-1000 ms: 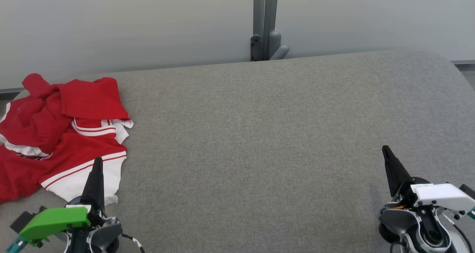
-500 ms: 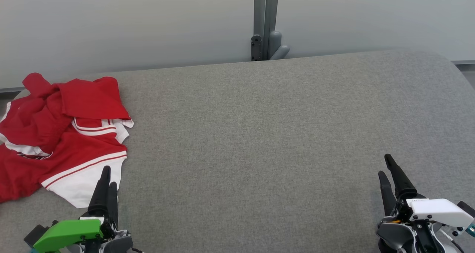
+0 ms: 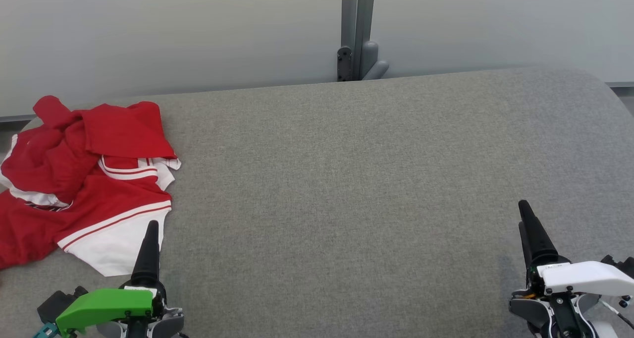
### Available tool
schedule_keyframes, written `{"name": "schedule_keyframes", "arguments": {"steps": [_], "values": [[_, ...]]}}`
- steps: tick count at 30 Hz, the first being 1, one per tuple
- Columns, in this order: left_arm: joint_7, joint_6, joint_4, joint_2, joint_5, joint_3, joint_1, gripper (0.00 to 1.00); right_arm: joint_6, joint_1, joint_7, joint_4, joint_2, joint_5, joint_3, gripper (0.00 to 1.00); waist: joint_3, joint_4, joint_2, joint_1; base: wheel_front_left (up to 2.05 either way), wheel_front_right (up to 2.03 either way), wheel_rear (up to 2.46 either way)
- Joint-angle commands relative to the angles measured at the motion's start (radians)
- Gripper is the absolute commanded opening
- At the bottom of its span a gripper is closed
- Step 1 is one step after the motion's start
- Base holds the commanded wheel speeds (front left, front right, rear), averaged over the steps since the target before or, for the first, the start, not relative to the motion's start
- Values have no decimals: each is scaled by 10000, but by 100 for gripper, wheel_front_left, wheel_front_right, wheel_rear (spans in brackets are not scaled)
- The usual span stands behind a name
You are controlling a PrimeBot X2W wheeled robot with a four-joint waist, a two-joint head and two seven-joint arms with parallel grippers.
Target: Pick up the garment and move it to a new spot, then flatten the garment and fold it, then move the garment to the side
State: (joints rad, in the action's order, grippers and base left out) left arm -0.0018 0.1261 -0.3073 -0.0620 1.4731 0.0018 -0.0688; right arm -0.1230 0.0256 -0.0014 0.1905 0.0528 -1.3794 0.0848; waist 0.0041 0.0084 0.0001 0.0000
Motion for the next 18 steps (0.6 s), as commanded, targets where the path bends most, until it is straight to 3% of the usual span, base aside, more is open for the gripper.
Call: {"name": "schedule_keyframes", "arguments": {"steps": [1, 18], "values": [[-115, 20, 68, -128, -425, -15, -311, 100, -35, 59, -116, -255, 119, 478, -20, 100, 0, 10, -1, 0, 0, 0, 0], [-731, -21, -197, -38, -4470, 162, -396, 100, -52, -104, -732, -766, 490, 4404, -114, 100, -26, 144, -1, 0, 0, 0, 0]]}}
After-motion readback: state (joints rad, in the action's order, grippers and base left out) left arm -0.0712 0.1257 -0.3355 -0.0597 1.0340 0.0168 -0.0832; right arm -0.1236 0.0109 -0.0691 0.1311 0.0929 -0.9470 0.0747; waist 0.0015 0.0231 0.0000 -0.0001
